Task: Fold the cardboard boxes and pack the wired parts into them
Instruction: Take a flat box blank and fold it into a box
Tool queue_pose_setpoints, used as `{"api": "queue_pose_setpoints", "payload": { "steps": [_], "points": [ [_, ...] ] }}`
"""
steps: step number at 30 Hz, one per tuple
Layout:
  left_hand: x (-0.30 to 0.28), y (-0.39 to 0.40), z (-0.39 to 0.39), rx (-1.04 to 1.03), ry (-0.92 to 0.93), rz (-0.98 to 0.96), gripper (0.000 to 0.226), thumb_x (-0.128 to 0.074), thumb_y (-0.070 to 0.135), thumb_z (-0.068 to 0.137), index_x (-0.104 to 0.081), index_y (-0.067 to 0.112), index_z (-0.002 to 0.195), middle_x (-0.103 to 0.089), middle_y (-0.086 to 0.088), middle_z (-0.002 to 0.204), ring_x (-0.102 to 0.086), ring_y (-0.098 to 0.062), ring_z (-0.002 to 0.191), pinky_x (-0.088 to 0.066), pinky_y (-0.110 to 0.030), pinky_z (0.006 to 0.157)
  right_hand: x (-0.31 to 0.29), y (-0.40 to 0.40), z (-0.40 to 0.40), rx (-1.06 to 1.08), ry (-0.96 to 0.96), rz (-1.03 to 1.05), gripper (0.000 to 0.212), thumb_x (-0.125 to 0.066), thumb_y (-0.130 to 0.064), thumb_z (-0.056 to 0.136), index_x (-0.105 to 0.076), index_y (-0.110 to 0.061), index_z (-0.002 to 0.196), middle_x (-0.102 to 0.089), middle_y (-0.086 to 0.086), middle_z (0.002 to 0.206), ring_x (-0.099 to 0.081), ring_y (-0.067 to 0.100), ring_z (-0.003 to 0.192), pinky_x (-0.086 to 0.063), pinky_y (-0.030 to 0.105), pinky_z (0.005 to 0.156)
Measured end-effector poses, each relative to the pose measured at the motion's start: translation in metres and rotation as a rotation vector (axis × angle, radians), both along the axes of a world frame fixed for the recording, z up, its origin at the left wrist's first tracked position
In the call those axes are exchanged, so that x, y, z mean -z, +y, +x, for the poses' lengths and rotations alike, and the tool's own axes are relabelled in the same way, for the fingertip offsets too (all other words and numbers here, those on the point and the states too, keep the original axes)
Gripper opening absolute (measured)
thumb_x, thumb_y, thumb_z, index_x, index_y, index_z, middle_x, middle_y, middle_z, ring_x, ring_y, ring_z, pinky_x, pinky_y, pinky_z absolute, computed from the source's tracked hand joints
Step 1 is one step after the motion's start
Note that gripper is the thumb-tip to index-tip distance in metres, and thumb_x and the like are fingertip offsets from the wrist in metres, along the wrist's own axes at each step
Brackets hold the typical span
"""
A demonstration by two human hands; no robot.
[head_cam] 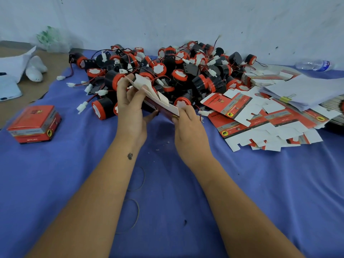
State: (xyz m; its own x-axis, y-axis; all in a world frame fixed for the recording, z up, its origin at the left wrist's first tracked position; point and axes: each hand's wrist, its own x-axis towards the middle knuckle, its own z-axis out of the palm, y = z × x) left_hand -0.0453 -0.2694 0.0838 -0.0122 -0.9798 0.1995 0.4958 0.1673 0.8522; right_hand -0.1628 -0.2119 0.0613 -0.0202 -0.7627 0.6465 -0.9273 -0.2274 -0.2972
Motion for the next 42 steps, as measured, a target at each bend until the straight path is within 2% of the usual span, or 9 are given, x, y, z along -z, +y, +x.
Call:
{"api": "queue_pose_setpoints", "payload": {
  "steps": [3, 6, 11, 15, 19, 25, 30, 37, 42],
  "points": [
    [0.001, -0.003, 0.004, 0.022, -0.016, -0.018, 0.039, -0.054, 0.007, 0.098, -0.055, 0.035, 0.124, -0.06, 0.004, 0.118, -0.054, -0.03, 0.128, -0.051, -0.066, 0.09, 0.003, -0.002, -0.002, -0.032, 0.019, -0.018, 0.047, -0.068, 0.024, 0.066, -0.06, 0.011, 0.111, -0.06, 0.024, 0.112, -0.063, 0.043, 0.093, -0.042, 0.027, 0.058],
    [0.002, -0.008, 0.013, 0.143, -0.008, -0.049, 0.047, -0.048, -0.003, 0.095, -0.056, 0.032, 0.126, -0.062, 0.009, 0.115, -0.056, -0.021, 0.12, -0.045, -0.069, 0.094, 0.009, -0.004, -0.008, -0.064, -0.053, 0.102, 0.051, -0.049, 0.008, 0.091, -0.04, 0.003, 0.142, -0.04, 0.019, 0.142, -0.045, 0.032, 0.124, -0.042, 0.032, 0.085],
    [0.002, -0.007, 0.017, 0.3, -0.106, -0.077, 0.046, -0.048, 0.014, 0.086, -0.062, 0.036, 0.125, -0.064, 0.003, 0.12, -0.057, -0.019, 0.11, -0.049, -0.045, 0.089, 0.006, -0.004, -0.009, -0.096, -0.37, 0.105, 0.064, -0.049, -0.006, 0.099, -0.018, -0.015, 0.155, -0.038, 0.007, 0.136, -0.044, 0.012, 0.099, -0.045, 0.033, 0.075],
    [0.005, -0.002, 0.006, 0.386, -0.249, -0.141, 0.051, -0.036, 0.047, 0.095, -0.051, 0.029, 0.141, -0.061, 0.005, 0.137, -0.059, -0.011, 0.123, -0.051, -0.029, 0.094, 0.0, -0.004, -0.017, -0.085, -0.655, 0.031, 0.074, -0.062, -0.004, 0.091, -0.024, -0.019, 0.153, -0.039, 0.0, 0.125, -0.056, 0.015, 0.1, -0.048, 0.02, 0.088],
    [0.012, -0.002, 0.003, 0.433, -0.334, -0.27, 0.074, -0.044, 0.072, 0.09, -0.029, 0.034, 0.151, -0.041, 0.007, 0.155, -0.039, -0.009, 0.142, -0.034, -0.035, 0.118, -0.004, -0.003, -0.022, -0.14, -0.847, -0.001, 0.067, -0.067, -0.013, 0.084, -0.04, -0.022, 0.146, -0.048, 0.002, 0.125, -0.059, 0.009, 0.099, -0.054, 0.027, 0.086],
    [0.012, -0.001, 0.001, 0.323, -0.367, -0.381, 0.054, -0.06, 0.038, 0.095, -0.042, 0.036, 0.145, -0.049, 0.017, 0.148, -0.04, 0.0, 0.139, -0.039, -0.013, 0.103, -0.003, 0.001, -0.02, -0.177, -0.871, -0.026, 0.067, -0.058, -0.04, 0.09, -0.034, -0.024, 0.15, -0.045, -0.002, 0.127, -0.057, 0.014, 0.103, -0.053, 0.031, 0.089],
    [0.013, -0.001, -0.001, 0.174, -0.36, -0.28, 0.045, -0.066, 0.043, 0.088, -0.058, 0.031, 0.131, -0.068, 0.015, 0.122, -0.062, -0.004, 0.117, -0.052, -0.018, 0.087, -0.002, -0.001, -0.023, -0.1, -0.91, 0.04, 0.041, -0.053, -0.051, 0.091, -0.055, -0.034, 0.128, -0.054, -0.014, 0.119, -0.057, 0.014, 0.105, -0.053, 0.047, 0.09],
    [0.013, 0.001, -0.006, 0.156, -0.345, -0.221, 0.02, -0.062, 0.037, 0.094, -0.063, 0.039, 0.114, -0.072, 0.016, 0.11, -0.067, -0.004, 0.105, -0.053, -0.017, 0.078, -0.002, -0.001, -0.023, -0.038, -0.917, 0.057, 0.027, -0.056, -0.048, 0.09, -0.062, -0.028, 0.107, -0.062, -0.007, 0.108, -0.058, 0.012, 0.104, -0.051, 0.043, 0.092],
    [0.015, 0.002, -0.009, 0.115, -0.412, -0.272, 0.031, -0.07, 0.036, 0.086, -0.054, 0.038, 0.112, -0.068, 0.003, 0.112, -0.066, -0.01, 0.102, -0.054, -0.02, 0.077, -0.003, -0.001, -0.024, -0.083, -0.902, 0.037, 0.014, -0.053, -0.048, 0.087, -0.057, -0.037, 0.094, -0.06, -0.009, 0.099, -0.057, 0.01, 0.091, -0.051, 0.034, 0.078]
  ]
}}
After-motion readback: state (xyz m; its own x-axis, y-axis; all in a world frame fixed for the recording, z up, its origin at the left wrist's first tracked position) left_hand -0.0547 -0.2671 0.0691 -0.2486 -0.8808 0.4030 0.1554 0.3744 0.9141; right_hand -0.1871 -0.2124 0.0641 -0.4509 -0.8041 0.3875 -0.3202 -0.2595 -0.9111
